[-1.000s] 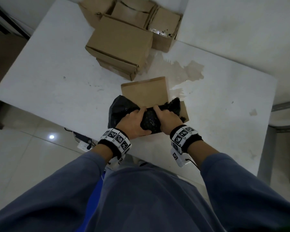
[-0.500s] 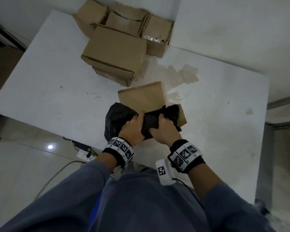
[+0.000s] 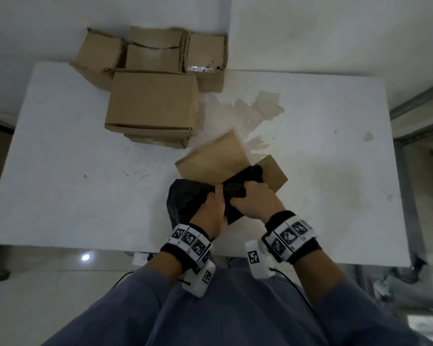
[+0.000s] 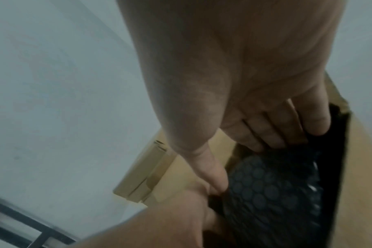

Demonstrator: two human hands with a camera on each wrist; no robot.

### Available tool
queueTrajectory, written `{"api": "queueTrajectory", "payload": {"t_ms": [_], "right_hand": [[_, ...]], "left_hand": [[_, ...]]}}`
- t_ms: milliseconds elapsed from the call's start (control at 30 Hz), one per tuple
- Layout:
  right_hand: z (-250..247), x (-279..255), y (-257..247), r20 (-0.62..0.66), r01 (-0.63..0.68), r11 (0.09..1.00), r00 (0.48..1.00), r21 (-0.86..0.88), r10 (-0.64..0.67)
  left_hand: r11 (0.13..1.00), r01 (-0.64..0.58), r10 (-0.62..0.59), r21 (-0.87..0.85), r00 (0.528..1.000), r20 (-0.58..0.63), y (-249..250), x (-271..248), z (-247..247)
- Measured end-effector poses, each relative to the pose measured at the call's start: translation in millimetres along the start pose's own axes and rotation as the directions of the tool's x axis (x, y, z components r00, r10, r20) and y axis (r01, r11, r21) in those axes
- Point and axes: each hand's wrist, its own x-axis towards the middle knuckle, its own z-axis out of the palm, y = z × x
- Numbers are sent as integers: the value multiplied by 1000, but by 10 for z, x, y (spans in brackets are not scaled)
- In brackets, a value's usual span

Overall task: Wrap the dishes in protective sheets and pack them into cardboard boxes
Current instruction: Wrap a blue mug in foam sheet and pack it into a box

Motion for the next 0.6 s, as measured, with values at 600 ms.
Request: {"api": "queueTrajectory", "payload": {"t_ms": [600], "right_hand": [[234,298,-218,-152,-185,967,965,176,212]], "left_hand": [[988,-44,77,-146,971,225,-91,150,-215]]}}
